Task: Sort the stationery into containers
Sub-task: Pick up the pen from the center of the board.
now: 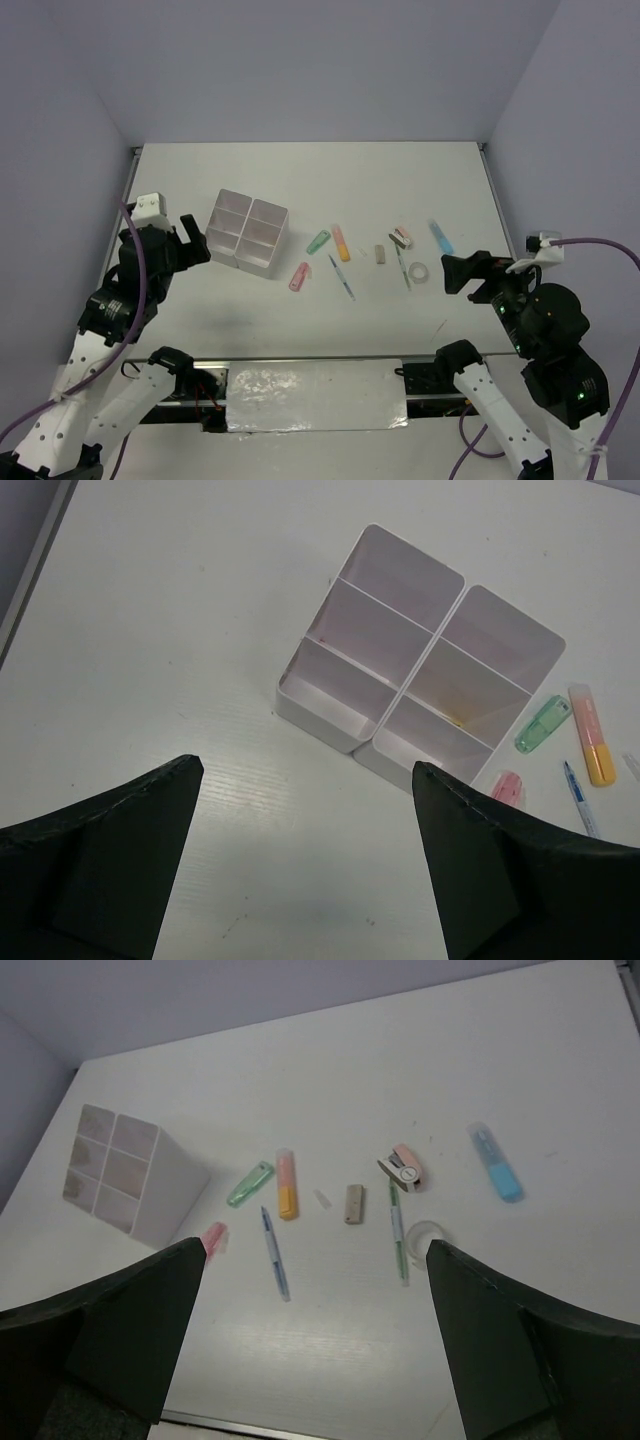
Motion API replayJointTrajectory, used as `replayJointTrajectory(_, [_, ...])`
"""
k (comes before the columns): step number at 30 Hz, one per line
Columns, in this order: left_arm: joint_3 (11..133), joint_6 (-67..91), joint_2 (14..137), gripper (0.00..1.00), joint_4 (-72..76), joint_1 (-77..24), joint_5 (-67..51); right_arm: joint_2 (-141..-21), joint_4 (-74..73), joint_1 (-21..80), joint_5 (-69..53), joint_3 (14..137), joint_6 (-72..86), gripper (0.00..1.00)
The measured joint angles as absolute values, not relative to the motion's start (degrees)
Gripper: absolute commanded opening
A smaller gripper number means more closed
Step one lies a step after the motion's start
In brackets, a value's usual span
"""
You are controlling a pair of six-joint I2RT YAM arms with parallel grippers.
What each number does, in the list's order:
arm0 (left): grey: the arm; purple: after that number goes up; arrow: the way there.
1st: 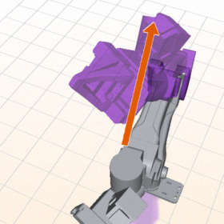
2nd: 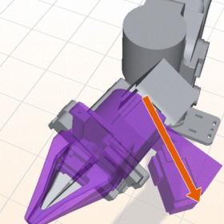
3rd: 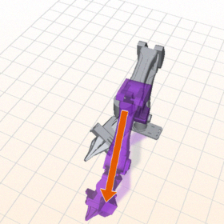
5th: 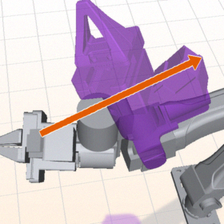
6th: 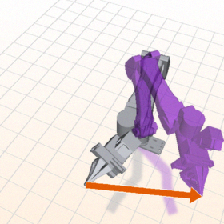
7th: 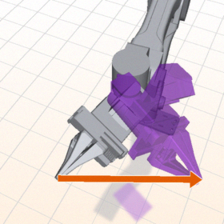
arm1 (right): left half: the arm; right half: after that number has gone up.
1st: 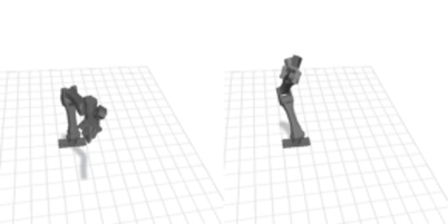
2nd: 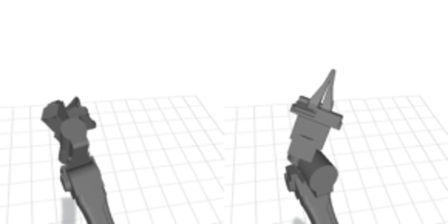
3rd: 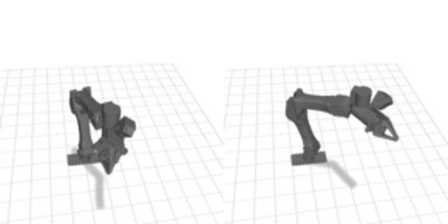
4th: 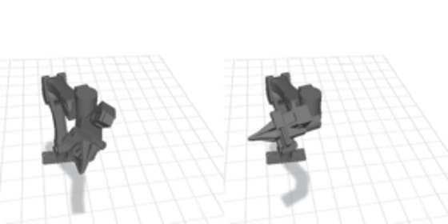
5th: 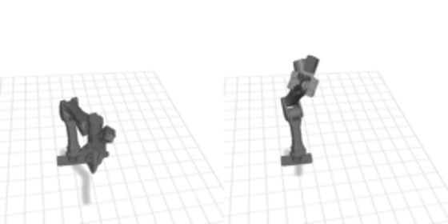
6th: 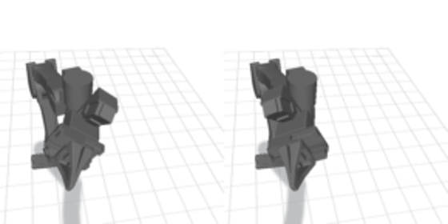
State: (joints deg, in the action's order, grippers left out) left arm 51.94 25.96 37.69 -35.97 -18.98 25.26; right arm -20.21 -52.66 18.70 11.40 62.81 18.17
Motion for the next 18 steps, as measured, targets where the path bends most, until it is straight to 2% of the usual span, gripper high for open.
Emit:
replayJointTrajectory(4, [51.96,26.15,37.71,0.99,-35.97,-18.98,25.28,-23.97,-50.43,18.70,5.78,62.87,18.65,1.00])
replayJointTrajectory(8, [51.94,26.96,37.80,0.99,-35.97,-18.98,25.39,-34.98,-45.95,19.62,0.45,61.08,20.23,1.00])
replayJointTrajectory(11, [51.94,27.18,38.04,0.99,-35.99,-18.98,25.69,-44.56,-42.63,24.86,1.10,57.71,21.37,0.98])
replayJointTrajectory(16, [51.94,27.18,38.89,0.99,-36.01,-18.98,25.67,-61.49,-40.58,38.24,5.65,57.30,21.43,0.82])
replayJointTrajectory(18, [51.96,27.18,39.05,0.99,-35.99,-18.98,25.67,-68.20,-39.27,41.93,7.07,57.80,21.19,0.70])
